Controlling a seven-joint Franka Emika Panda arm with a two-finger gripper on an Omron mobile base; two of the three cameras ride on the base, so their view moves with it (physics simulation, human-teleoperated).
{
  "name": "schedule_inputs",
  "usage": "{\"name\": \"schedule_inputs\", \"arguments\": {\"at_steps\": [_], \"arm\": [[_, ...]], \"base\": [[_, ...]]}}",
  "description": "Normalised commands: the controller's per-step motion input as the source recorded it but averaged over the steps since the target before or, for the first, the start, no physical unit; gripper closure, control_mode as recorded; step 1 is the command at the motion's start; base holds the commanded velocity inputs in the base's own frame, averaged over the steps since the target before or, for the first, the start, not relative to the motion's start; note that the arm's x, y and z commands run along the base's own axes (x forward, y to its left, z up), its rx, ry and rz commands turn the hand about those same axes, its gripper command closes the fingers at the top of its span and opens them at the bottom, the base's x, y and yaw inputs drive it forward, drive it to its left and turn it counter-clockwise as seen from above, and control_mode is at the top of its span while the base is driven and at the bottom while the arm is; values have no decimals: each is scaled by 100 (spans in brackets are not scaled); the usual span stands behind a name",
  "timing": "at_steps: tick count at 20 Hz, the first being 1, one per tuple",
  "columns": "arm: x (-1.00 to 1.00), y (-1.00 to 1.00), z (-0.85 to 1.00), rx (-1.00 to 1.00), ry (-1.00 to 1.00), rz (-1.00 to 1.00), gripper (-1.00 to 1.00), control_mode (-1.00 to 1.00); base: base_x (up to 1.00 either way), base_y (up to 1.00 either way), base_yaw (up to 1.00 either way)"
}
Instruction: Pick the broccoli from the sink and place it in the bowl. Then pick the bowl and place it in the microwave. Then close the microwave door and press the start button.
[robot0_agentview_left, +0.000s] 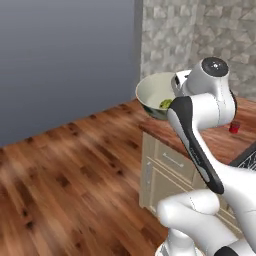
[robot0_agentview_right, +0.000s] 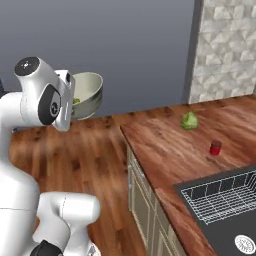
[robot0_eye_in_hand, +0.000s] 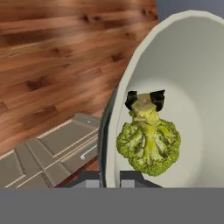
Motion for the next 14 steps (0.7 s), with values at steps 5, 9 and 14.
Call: {"name": "schedule_inputs", "arguments": {"at_steps": [5,9,14], "arm": [[0,0,0,0,0,0,100,100],[0,0,0,0,0,0,100,100],[0,0,0,0,0,0,100,100]], "base": [[3,26,53],[2,30,59],[8,34,59]]}}
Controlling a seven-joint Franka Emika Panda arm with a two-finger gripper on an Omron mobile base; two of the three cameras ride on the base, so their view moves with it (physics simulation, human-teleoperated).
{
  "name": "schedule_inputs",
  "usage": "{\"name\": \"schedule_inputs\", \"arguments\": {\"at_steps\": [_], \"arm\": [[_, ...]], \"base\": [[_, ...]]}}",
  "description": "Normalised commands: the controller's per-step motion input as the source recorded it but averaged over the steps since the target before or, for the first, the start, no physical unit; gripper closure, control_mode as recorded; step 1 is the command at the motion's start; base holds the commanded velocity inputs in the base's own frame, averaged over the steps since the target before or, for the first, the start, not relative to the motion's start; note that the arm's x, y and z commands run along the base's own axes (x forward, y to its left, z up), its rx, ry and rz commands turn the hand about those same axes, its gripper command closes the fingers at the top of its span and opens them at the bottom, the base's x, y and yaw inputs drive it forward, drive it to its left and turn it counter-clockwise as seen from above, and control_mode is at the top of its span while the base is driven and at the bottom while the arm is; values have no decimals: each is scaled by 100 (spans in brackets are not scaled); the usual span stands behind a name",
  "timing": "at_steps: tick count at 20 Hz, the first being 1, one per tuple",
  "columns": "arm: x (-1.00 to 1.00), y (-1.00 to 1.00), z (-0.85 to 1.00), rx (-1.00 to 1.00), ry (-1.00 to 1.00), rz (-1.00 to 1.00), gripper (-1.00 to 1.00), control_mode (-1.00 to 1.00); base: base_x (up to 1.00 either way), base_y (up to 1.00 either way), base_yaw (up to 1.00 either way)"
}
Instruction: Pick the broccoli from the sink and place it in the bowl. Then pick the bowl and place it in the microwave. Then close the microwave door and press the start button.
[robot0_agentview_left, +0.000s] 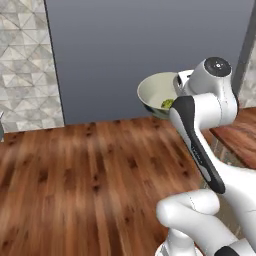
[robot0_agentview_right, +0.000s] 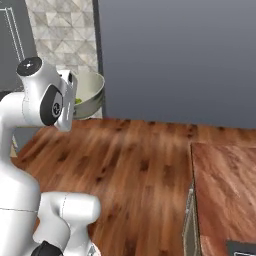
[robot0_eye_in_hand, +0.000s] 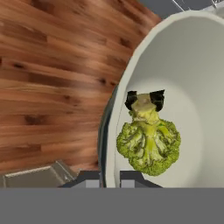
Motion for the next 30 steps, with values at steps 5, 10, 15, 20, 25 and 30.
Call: {"name": "schedule_inputs", "arguments": {"at_steps": [5,10,15,20,25,30], "arm": [[0,0,0,0,0,0,100,100],[0,0,0,0,0,0,100,100],[0,0,0,0,0,0,100,100],[0,0,0,0,0,0,100,100],[0,0,0,0,0,0,100,100],[0,0,0,0,0,0,100,100]], "base": [[12,35,58],[15,33,54],[7,26,51],[4,26,49],[0,25,49],[0,22,48]]}}
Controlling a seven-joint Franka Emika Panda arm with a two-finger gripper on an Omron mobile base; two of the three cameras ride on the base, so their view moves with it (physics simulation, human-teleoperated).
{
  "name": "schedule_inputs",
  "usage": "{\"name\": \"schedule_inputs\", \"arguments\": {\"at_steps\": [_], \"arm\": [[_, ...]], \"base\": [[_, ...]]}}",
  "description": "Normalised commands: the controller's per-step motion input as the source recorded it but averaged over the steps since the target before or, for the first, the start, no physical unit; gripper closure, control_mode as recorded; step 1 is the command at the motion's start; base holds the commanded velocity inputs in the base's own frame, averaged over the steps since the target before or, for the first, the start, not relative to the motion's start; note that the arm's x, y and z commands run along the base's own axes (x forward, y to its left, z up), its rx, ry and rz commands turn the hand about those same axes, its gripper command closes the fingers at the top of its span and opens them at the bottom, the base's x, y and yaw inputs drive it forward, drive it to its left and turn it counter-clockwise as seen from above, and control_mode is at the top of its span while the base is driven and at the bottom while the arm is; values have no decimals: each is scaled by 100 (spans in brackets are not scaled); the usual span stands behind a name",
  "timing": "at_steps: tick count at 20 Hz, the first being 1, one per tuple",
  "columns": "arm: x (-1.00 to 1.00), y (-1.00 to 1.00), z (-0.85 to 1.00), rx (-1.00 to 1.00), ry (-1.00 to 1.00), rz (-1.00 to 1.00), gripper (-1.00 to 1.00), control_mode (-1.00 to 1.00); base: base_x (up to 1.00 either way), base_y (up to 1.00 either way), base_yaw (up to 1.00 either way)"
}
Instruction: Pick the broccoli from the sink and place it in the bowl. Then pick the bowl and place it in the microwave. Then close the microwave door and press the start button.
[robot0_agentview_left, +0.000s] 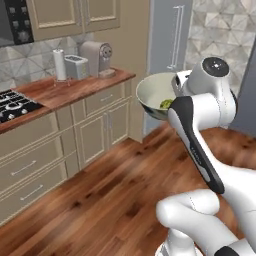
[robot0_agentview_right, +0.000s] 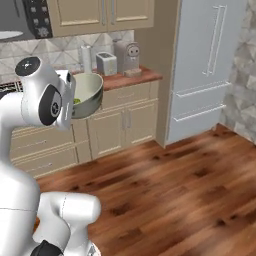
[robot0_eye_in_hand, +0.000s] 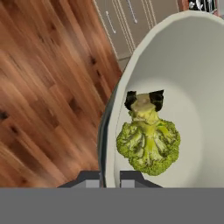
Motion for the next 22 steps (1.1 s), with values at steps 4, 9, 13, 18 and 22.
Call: {"name": "schedule_inputs", "arguments": {"at_steps": [4,9,13,18,22], "arm": [[0,0,0,0,0,0,100,100],[0,0,0,0,0,0,100,100],[0,0,0,0,0,0,100,100],[0,0,0,0,0,0,100,100],[0,0,0,0,0,0,100,100]], "base": [[3,26,45],[32,20,40],[53,29,34],[61,47,28],[73,43,26]]}}
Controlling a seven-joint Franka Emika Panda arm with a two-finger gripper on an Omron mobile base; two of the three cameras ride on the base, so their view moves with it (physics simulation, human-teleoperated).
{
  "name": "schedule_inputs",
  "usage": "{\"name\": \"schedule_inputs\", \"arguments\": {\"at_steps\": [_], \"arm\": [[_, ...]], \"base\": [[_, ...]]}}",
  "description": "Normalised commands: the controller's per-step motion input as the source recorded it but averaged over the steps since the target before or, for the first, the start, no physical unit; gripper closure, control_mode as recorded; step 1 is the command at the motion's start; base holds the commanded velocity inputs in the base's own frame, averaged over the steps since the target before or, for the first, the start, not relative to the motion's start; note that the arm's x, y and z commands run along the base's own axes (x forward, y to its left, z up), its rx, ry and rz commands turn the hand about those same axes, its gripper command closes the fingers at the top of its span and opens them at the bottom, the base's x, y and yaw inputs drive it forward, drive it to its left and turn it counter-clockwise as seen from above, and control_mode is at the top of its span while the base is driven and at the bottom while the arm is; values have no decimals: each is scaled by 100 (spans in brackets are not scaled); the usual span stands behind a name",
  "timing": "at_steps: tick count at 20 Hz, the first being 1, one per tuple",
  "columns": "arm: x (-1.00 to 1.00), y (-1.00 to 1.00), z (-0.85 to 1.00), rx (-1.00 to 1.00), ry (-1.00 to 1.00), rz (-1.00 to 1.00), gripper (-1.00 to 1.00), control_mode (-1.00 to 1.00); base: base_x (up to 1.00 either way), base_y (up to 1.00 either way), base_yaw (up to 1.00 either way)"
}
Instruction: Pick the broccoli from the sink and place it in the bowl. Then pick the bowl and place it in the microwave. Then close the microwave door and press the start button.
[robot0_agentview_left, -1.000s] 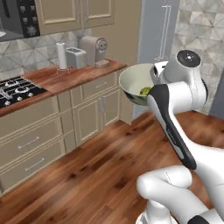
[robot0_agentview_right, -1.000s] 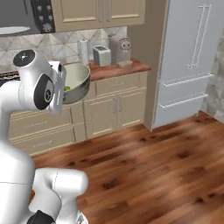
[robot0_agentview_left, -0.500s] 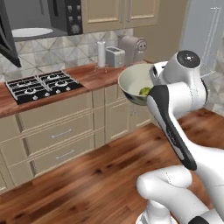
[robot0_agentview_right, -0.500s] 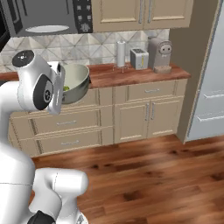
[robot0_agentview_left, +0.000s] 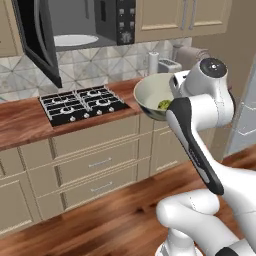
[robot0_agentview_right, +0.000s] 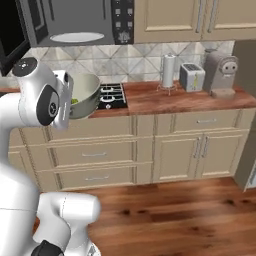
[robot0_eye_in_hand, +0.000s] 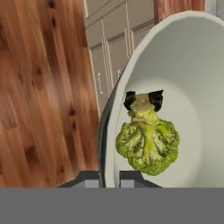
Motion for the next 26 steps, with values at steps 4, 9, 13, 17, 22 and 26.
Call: {"name": "schedule_inputs", "arguments": {"at_steps": [4,9,13,17,22,26], "arm": [[0,0,0,0,0,0,100,100],[0,0,0,0,0,0,100,100],[0,0,0,0,0,0,100,100],[0,0,0,0,0,0,100,100],[0,0,0,0,0,0,100,100],[0,0,0,0,0,0,100,100]], "base": [[77,18,28],[69,2,29],[64,-2,29],[65,-2,26],[81,0,19],[52,-13,11]]}}
